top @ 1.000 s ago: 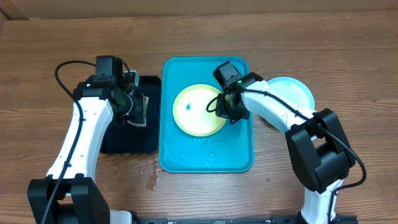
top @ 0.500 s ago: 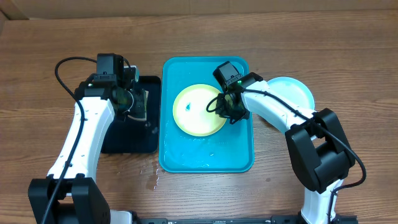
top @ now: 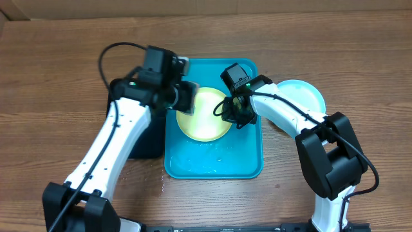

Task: Clean dirty plates on tray and stack at the side
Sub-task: 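Move the sponge onto the yellow plate and start scrubbing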

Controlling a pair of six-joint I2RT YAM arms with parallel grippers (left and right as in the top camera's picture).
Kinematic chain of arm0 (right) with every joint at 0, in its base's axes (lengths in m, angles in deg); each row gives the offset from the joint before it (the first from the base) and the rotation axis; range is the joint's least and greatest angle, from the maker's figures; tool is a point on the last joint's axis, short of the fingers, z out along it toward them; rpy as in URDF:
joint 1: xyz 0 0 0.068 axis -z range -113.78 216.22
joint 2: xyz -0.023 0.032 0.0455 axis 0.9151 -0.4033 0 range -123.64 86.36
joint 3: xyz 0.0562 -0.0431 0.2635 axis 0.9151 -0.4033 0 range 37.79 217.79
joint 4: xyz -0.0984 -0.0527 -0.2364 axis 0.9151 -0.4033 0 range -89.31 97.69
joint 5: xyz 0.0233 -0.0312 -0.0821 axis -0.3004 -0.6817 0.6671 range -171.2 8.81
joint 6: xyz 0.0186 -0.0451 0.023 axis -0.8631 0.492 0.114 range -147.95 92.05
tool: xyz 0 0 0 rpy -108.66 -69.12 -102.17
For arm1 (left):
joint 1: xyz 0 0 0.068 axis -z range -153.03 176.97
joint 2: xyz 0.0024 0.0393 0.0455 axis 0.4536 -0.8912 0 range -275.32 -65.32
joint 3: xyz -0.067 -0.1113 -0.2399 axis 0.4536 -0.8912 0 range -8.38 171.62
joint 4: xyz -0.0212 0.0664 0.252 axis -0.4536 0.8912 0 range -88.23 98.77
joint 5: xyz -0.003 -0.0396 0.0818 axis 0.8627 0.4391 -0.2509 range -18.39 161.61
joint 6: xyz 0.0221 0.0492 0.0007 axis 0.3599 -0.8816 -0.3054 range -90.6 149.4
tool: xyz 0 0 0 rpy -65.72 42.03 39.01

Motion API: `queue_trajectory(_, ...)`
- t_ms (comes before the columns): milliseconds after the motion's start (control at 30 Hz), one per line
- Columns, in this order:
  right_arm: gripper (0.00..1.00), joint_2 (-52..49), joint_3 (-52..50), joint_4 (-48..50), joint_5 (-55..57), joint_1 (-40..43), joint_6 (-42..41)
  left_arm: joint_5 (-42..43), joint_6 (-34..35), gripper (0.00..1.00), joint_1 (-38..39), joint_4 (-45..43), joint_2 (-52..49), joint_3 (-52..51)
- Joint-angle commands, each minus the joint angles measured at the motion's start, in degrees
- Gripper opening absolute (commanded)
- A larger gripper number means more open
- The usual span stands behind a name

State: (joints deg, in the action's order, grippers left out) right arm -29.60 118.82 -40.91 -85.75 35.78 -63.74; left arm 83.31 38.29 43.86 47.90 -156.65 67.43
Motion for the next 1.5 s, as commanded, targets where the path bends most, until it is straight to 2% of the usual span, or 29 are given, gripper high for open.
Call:
queue_trajectory(0, 0.04, -0.2, -0.1, 0.1, -1.1, -0.5, 0.2, -3.8, 1.0, 0.04, 2.5, -1.3, -2.2, 1.2)
queue_trajectory(367, 0.05, -0.2, -0.1, 0.2, -1.1, -0.7, 0.2, -8.1, 2.0, 0.04, 2.9, -10.8, -12.1, 1.2)
queue_trajectory(567, 0.05, -0.2, -0.1, 0.3, -0.8, -0.7, 0.2, -13.0, 2.1, 0.04, 2.9, -11.8, -12.9, 1.2)
queue_trajectory(700, 0.06, -0.2, -0.1, 0.3, -0.7, -0.7, 0.2, -13.1, 2.1, 0.04, 3.4, -11.4, -12.9, 1.2)
queue_trajectory(767, 0.18, -0.2, -0.1, 0.3, -0.7, -0.7, 0.2, -13.1, 2.2, 0.04, 3.7, -10.7, -12.9, 1.2)
queue_trajectory(833, 0.39, -0.2, -0.1, 0.3, -0.7, -0.7, 0.2, -13.2, 3.0, 0.04, 3.7, -9.7, -12.9, 1.2)
queue_trajectory(900, 0.43, -0.2, -0.1, 0.3, -0.7, -0.7, 0.2, -13.1, 3.6, 0.04, 3.7, -8.7, -12.9, 1.2)
queue_trajectory(967, 0.42, -0.2, -0.1, 0.4, -0.7, -0.7, 0.2, -13.1, 3.6, 0.04, 3.7, -8.0, -12.9, 1.2)
queue_trajectory(1033, 0.36, -0.2, -0.1, 0.3, -0.7, -0.7, 0.2, -13.1, 3.6, 0.04, 3.8, -7.3, -12.9, 1.2)
queue_trajectory(1100, 0.19, -0.2, -0.1, 0.3, -0.7, -0.7, 0.2, -12.7, 3.6, 0.04, 3.8, -7.0, -12.9, 1.2)
queue_trajectory(1167, 0.10, -0.2, -0.1, 0.3, -0.7, -0.7, 0.2, -11.0, 3.6, 0.04, 3.8, -6.9, -12.9, 1.2)
queue_trajectory(1400, 0.04, -0.2, -0.1, 0.2, -0.7, -1.4, 0.2, -8.7, 4.2, 0.04, 3.8, -5.2, -13.2, 1.1)
queue_trajectory(1467, 0.05, -0.2, -0.1, 0.4, -0.7, -1.7, 0.2, -8.7, 4.6, 0.04, 3.8, -5.0, -13.4, 1.1)
